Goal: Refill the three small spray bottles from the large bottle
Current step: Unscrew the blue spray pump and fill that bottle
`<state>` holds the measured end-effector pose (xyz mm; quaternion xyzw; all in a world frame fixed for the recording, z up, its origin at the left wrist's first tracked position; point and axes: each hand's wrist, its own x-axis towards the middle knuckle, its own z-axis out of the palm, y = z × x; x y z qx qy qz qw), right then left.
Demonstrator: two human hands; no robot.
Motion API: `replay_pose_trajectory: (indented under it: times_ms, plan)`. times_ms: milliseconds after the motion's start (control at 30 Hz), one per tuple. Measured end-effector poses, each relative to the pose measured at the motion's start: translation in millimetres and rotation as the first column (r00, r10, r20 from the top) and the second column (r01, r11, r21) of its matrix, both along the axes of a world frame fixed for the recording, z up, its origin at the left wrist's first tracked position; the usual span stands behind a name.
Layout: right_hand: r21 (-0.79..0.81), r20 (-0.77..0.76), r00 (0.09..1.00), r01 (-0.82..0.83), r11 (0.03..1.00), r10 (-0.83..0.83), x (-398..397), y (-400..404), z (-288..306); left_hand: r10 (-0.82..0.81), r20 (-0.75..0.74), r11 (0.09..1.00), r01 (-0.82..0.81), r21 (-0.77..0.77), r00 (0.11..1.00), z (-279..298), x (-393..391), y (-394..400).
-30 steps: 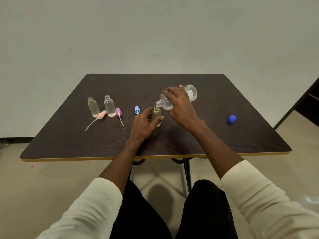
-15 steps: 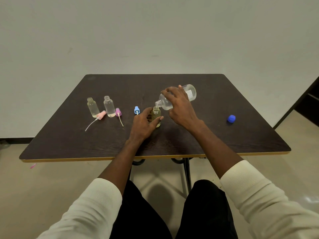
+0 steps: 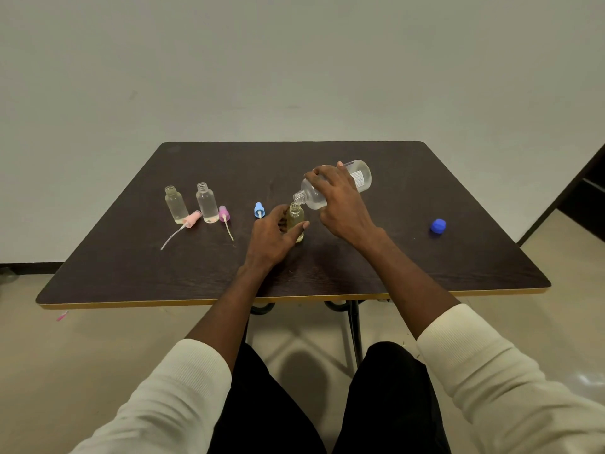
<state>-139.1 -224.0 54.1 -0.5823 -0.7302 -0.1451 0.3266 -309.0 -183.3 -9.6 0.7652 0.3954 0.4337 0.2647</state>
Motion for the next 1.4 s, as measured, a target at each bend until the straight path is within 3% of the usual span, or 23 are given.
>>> replay_pose_trajectory:
  times_ms: [1400]
  plan:
    - [0.007,0.01,1.0,0.0,1.0,0.0,-0.6,2.0,2.4,0.009,-0.025,0.999,-0.01,-0.034,1.0,2.8,0.4,-1.7]
